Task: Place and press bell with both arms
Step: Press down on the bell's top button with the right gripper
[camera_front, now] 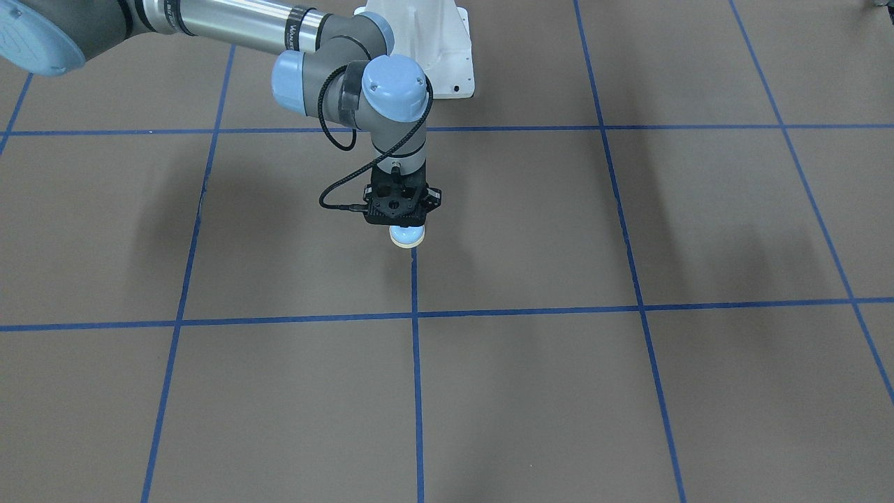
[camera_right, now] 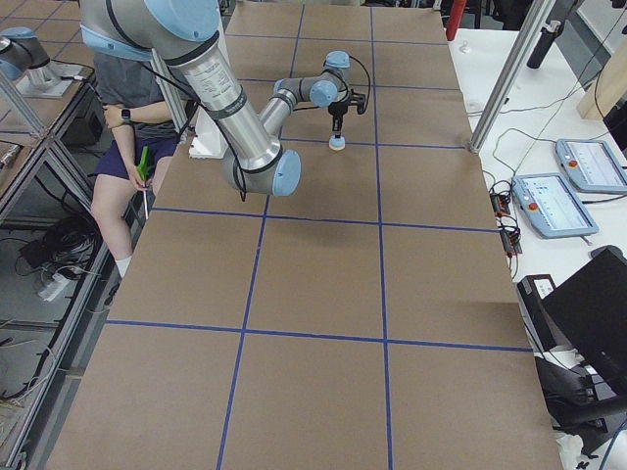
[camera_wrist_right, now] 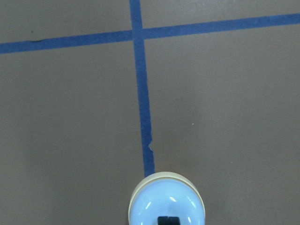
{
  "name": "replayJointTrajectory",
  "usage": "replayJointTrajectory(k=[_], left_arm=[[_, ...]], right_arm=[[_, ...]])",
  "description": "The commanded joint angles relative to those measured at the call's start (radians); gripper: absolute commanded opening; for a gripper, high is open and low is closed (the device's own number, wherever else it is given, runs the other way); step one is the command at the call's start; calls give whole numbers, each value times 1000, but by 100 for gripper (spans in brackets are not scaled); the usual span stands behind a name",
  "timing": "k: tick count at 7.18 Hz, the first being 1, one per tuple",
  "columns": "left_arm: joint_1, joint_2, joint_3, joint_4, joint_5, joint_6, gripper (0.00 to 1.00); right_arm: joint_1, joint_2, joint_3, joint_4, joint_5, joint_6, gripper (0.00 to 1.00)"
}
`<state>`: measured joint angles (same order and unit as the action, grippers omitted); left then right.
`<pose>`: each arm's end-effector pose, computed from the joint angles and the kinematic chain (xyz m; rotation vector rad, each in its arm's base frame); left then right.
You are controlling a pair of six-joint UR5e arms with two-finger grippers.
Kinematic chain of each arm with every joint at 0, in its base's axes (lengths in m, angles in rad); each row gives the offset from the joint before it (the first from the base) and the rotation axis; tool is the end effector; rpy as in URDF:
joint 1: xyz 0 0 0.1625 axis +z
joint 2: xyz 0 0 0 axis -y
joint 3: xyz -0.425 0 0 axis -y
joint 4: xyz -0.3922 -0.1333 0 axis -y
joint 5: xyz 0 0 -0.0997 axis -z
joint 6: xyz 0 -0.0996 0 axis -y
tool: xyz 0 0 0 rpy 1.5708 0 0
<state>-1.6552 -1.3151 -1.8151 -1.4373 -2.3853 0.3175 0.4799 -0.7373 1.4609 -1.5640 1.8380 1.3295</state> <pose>-0.0921 -0.3670 0.6602 0.0283 0.8248 0.1607 -0.6131 -0.4398 0.1936 0.0174 -0.7696 0.1291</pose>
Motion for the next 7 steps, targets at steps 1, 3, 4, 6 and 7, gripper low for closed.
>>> replayJointTrajectory(k=[1,3,4,6,7], left_arm=[[0,-1,0,0,0,0,100],[0,0,0,0,0,0,100],[0,0,0,0,0,0,100],[2,0,2,0,0,0,100],[2,0,2,0,0,0,100]], right_arm=[[0,2,4,-1,1,0,0],[3,3,88,-52,9,0,0],[3,-1,134,-85,16,0,0],[18,-8,145,-82,10,-16,99],[66,-16,150,-82,30,-53,100]])
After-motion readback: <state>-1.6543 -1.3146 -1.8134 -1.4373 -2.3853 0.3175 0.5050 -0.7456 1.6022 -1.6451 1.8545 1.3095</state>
